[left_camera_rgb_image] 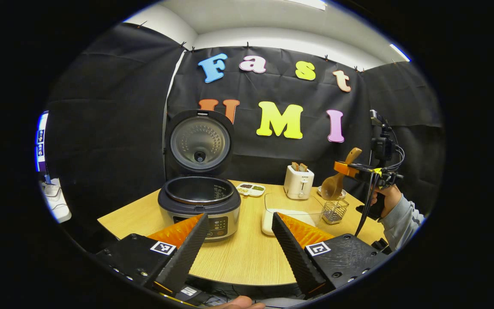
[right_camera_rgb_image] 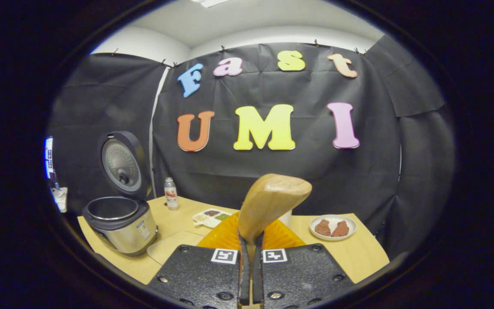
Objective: Close the left gripper, press the button to open the rice cooker; take a wooden spoon from the chopstick holder with the right hand, scoop a spoonful of rice and pour it into the rice cooker, then put the wooden spoon back into the chopstick holder.
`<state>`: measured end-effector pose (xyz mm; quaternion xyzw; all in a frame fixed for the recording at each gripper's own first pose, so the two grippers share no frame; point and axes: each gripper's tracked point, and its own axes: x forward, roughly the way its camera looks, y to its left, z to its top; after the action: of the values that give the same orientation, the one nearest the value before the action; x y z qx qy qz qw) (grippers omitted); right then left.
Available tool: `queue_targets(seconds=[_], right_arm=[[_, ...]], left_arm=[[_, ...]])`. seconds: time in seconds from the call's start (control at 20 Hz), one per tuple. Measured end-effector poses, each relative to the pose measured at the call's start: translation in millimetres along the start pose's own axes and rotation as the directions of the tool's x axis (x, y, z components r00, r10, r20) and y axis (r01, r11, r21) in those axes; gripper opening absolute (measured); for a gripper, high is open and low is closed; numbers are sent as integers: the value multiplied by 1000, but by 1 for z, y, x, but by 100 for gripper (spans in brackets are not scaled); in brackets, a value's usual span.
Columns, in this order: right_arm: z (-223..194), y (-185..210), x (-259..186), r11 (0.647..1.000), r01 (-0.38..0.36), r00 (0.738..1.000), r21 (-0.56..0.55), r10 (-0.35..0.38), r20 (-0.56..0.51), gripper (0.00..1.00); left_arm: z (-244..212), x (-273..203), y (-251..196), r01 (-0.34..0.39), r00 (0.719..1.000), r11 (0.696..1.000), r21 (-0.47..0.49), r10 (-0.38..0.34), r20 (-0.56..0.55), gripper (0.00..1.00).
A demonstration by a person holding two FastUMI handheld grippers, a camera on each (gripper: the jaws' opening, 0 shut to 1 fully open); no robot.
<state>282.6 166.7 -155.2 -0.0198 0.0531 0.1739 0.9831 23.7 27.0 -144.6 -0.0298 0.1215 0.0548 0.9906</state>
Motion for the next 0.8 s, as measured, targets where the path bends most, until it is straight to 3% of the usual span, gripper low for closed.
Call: queue_targets(seconds=[0.35,0.55,0.8], right_arm=[[-52,50,45,999,-51,991,15,52,-121,8],[-100,47,64,1000,-22,976,17,26,-214,8],[-120,46,66,999,-12,969,30,19,-245,8]], left_arm=[[-6,0,11,-14,1000,1000,-9,14,-19,95],[-10,5,16,-20,999,1000,-23,20,-32,94],[-18,13,15,-18,999,1000,-17,17,-50,95]])
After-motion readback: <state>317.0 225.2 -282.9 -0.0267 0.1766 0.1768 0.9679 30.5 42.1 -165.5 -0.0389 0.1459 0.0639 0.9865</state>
